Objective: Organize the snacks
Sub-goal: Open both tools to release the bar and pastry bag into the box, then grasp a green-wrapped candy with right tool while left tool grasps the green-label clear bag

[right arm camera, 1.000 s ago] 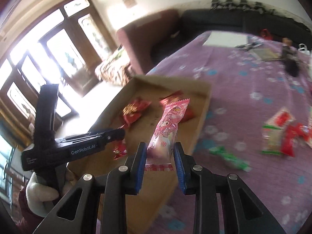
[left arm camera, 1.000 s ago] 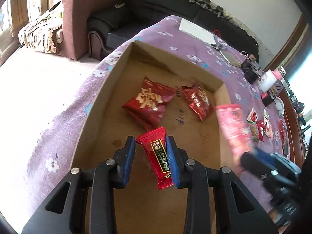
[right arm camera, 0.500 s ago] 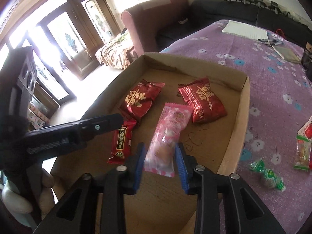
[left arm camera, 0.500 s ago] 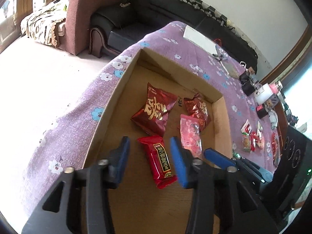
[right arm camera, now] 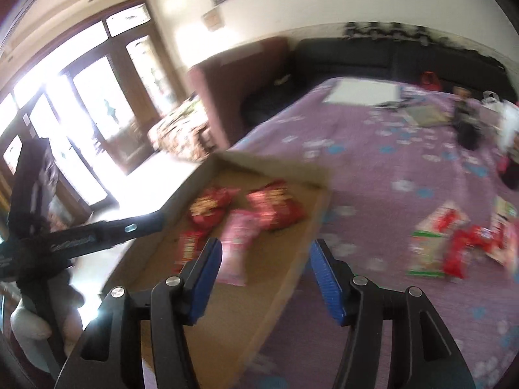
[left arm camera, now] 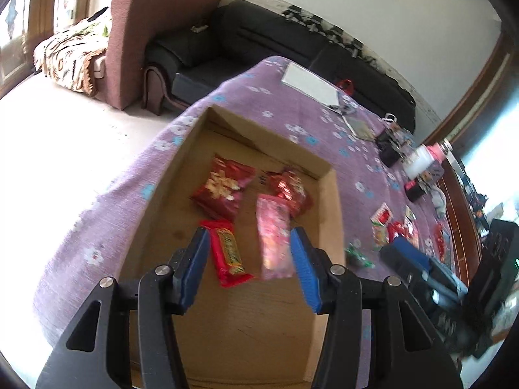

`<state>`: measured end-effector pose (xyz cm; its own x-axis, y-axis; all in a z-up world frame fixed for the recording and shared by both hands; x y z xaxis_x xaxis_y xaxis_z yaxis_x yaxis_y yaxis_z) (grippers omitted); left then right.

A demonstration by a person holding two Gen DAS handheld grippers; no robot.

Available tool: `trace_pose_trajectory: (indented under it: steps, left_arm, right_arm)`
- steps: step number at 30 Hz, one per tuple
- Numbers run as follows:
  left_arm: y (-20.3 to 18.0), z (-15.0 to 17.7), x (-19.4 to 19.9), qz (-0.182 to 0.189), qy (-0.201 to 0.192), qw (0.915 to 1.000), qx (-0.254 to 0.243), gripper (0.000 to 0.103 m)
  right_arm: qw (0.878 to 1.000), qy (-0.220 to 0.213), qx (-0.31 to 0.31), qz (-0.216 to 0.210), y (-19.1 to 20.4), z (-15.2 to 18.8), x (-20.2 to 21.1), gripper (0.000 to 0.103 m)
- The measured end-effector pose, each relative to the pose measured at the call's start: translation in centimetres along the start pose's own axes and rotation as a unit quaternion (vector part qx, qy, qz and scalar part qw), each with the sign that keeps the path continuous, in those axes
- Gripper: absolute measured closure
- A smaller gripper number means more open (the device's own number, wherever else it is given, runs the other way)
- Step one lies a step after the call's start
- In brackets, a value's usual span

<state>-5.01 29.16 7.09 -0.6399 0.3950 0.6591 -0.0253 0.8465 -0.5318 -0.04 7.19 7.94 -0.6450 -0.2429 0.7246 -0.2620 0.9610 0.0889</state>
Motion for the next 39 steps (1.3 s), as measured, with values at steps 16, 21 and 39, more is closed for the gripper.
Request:
trace_pose_trajectory:
  steps: [16,21,39]
  left_arm:
    - [-6.5,2.4,-1.6,0.042,0.030,0.9975,-0.048,0.053]
    - [-6.8,2.8,-1.7,0.045,0.033,0.9973,-0.047,0.053]
    - [-8.0,3.5,-2.6,0.065,0.049,0.9943,-0.069,0.053]
  right_arm:
    - [0.996,0.063,-0.029,0.062,-6.6,0.4,-5.7,0.047]
    - [0.994,0.102,0.014,0.045,-3.8,1.6,-7.8,0.062]
    - [0.984,0.074,0.164,0.002,-0.9,5.6,-3.3,0.054]
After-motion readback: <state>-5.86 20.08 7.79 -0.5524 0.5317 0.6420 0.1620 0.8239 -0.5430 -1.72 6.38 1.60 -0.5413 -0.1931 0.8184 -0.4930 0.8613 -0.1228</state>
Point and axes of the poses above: each gripper's, at about its wrist camera, not at the fingertips, and x roughly against the way its jaws point, y to its left, z to its underside, the point moved 1 cm from there along -x, roughly the way its jaws point, and after that the axes turned 14 degrees about z, right-handed, at the moved point
